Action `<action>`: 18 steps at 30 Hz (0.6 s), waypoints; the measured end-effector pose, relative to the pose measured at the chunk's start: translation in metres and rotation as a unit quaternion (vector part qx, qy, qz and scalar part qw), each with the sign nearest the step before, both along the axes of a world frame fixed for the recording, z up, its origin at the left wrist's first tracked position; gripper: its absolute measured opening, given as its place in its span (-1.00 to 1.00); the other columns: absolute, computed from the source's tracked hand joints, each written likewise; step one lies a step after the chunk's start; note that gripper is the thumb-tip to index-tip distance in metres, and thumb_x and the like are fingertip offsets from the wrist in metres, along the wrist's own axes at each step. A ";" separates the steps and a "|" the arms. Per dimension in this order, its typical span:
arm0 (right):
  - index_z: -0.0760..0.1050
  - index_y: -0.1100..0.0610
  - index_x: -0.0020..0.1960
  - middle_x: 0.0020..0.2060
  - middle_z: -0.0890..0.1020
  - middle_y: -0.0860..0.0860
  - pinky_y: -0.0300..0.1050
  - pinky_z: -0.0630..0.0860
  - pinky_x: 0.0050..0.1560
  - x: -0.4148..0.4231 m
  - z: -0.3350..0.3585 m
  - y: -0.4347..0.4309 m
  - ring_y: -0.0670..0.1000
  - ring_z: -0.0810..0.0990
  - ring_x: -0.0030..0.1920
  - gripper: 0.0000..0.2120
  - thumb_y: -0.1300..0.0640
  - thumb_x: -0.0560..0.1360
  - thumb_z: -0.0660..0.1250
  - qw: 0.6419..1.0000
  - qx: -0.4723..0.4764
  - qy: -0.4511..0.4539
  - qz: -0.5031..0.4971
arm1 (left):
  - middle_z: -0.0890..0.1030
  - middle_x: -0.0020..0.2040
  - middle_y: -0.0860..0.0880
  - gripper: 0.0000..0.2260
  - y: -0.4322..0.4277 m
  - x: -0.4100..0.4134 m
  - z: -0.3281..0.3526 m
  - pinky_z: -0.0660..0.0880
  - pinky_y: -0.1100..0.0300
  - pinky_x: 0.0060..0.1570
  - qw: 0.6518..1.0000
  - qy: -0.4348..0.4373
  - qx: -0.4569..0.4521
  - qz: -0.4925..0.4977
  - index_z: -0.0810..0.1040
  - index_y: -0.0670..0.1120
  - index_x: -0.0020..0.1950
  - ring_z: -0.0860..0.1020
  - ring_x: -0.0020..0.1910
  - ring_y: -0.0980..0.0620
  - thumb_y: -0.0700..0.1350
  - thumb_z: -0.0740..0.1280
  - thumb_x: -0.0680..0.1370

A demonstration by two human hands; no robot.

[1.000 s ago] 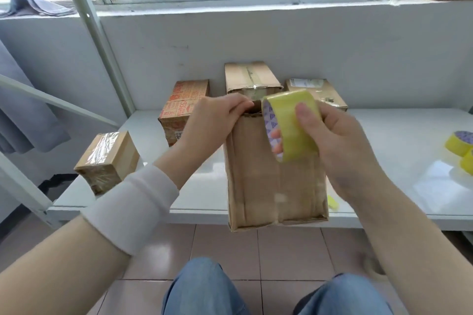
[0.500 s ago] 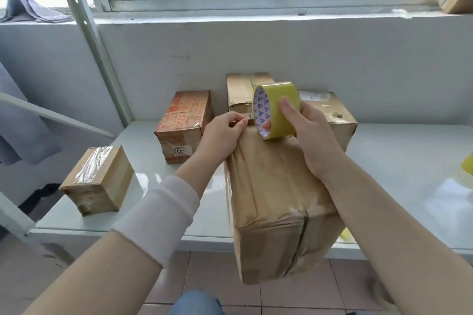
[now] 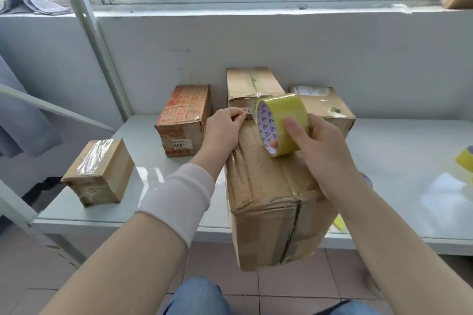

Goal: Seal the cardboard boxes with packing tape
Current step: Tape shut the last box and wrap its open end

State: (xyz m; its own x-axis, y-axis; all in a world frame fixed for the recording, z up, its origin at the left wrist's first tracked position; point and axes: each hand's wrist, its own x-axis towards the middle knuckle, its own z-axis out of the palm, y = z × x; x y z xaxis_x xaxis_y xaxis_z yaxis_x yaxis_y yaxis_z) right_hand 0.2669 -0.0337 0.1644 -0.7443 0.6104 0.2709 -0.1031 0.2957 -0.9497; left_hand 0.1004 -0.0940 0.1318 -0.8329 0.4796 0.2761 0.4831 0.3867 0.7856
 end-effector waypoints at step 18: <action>0.52 0.07 -0.12 -0.48 0.65 -0.10 -0.43 0.44 -0.46 0.072 0.013 -0.030 -0.20 0.60 -0.46 -0.68 -0.14 0.30 0.23 0.999 -0.034 0.015 -0.005 | 0.62 0.15 -0.10 -0.78 -0.001 0.004 0.004 0.21 0.43 -0.15 1.000 0.010 -0.009 0.014 0.60 -0.15 0.17 0.49 0.12 0.02 -0.13 0.24 0.61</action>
State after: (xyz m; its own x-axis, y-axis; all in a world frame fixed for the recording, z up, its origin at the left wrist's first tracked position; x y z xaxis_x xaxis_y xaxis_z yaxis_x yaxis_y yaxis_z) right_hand 0.3388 -0.0638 0.1777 -0.7297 0.6365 0.2500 -0.1290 0.2309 -0.9644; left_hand 0.1042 -0.0946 0.1355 -0.8405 0.4605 0.2855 0.4879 0.4139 0.7686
